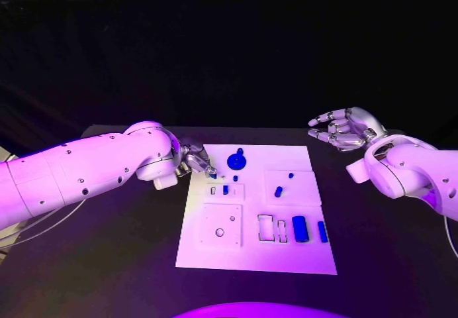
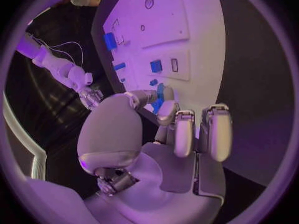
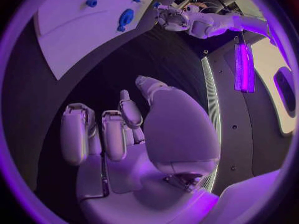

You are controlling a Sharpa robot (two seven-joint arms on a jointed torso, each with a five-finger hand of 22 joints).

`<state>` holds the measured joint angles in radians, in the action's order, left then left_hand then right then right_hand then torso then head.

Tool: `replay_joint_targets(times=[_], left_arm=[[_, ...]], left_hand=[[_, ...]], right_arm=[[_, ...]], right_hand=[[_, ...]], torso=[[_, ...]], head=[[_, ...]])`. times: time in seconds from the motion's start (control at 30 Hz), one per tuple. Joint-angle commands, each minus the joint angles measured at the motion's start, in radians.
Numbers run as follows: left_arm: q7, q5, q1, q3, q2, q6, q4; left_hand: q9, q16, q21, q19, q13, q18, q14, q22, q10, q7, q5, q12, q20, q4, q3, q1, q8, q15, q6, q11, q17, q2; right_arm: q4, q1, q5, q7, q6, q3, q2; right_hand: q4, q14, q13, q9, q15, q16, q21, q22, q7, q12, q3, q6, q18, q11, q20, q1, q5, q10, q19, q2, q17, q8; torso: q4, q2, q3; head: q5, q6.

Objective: Assemble the parts on the task board

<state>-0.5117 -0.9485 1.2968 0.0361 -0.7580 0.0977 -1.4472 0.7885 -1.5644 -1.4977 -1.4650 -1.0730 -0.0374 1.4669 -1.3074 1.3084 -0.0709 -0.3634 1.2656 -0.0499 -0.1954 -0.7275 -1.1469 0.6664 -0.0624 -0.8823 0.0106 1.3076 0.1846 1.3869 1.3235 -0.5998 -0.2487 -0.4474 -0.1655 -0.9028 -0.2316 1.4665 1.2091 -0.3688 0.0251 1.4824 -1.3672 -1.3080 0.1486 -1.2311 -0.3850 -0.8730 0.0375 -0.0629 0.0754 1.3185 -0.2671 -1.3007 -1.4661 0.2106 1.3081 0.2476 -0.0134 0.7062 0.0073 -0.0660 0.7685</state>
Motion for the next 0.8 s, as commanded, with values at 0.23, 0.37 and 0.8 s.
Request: replay_joint_targets(times=[0.23, 0.37, 0.8], left_arm=[[-0.008, -0.095, -0.027, 0.004, -0.013, -0.061, -0.040], [-0.009, -0.111, -0.036, 0.008, -0.014, -0.065, -0.045], [-0.012, -0.146, -0.058, 0.014, -0.014, -0.064, -0.059]], left_hand=[[0.001, -0.001, -0.007, -0.028, -0.005, 0.005, 0.101, -0.127, 0.012, 0.007, -0.006, 0.008, 0.006, 0.186, -0.178, 0.007, 0.004, -0.006, -0.018, 0.001, 0.255, -0.001], [0.001, -0.001, -0.007, -0.028, -0.005, 0.005, 0.101, -0.127, 0.012, 0.007, -0.006, 0.008, 0.006, 0.186, -0.178, 0.007, 0.004, -0.006, -0.018, 0.001, 0.255, -0.001], [0.001, -0.001, -0.008, -0.028, -0.009, 0.005, 0.101, -0.128, 0.015, 0.008, -0.008, 0.011, 0.007, 0.188, -0.180, 0.008, 0.005, -0.007, -0.020, 0.002, 0.254, 0.000]], right_arm=[[0.000, -0.002, -0.009, -0.013, 0.005, 0.000, -0.001], [0.000, -0.002, -0.009, -0.013, 0.005, 0.000, -0.002], [0.000, -0.004, -0.009, -0.013, 0.007, 0.000, -0.004]], right_hand=[[0.001, 0.070, 0.000, 0.001, -0.007, -0.004, 0.002, -0.082, 0.002, 0.004, -0.001, 0.004, 0.011, 0.001, 0.005, 0.003, -0.006, 0.000, -0.041, -0.003, 0.129, -0.006], [0.001, 0.070, 0.000, 0.001, -0.007, -0.004, 0.002, -0.082, 0.002, 0.004, -0.001, 0.004, 0.011, 0.001, 0.005, 0.003, -0.006, 0.000, -0.041, -0.003, 0.129, -0.006], [0.001, 0.070, 0.000, 0.001, -0.007, -0.004, 0.002, -0.082, 0.002, 0.004, -0.001, 0.004, 0.011, 0.001, 0.005, 0.003, -0.006, 0.000, -0.041, -0.003, 0.129, -0.006]], torso=[[0.0008, 0.001, 0.0009], [0.0023, 0.002, 0.0013], [0.0028, 0.002, 0.0011]], head=[[-0.004, 0.001], [-0.006, 0.002], [-0.007, 0.009]])
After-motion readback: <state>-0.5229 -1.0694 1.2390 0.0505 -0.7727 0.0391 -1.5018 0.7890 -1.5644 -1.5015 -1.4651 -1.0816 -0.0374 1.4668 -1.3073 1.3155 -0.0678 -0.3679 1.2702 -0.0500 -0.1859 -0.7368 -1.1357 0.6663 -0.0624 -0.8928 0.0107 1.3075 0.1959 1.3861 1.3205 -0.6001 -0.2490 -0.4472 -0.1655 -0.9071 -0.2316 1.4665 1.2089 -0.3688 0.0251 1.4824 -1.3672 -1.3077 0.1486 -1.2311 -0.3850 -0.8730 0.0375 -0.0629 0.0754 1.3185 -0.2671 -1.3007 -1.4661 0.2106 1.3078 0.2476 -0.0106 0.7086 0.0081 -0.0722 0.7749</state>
